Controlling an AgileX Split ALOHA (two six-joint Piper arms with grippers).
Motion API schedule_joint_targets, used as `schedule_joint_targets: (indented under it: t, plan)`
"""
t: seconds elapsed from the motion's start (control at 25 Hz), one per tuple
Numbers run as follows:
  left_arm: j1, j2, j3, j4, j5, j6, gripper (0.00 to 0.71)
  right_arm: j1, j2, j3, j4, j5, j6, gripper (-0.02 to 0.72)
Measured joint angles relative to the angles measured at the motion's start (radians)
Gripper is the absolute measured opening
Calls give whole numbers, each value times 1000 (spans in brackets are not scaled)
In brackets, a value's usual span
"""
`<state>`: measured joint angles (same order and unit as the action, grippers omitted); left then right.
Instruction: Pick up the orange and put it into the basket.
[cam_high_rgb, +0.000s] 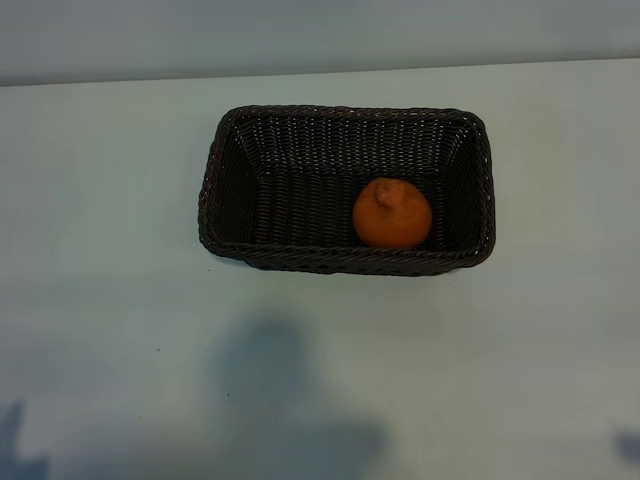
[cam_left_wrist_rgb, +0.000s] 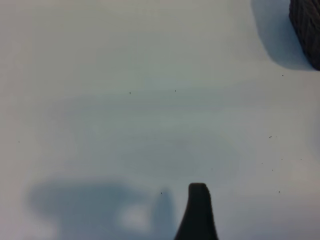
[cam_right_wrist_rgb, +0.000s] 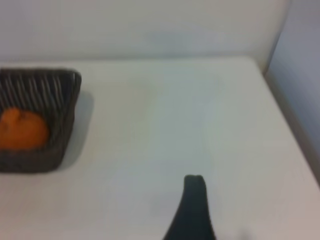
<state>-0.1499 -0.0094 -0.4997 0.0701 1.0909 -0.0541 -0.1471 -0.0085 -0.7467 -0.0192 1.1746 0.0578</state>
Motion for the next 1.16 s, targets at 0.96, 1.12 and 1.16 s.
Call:
schedule_joint_targets:
  t: [0.96, 1.12, 1.16]
  plan:
    - [0, 0, 0, 0, 0, 0, 592, 0, 0, 259, 27, -103, -18, 574]
    - [0, 0, 0, 0, 0, 0, 592, 0, 0, 259, 27, -103, -18, 549]
    - [0, 0, 0, 0, 0, 0, 592, 0, 0, 259, 27, -103, -18, 543]
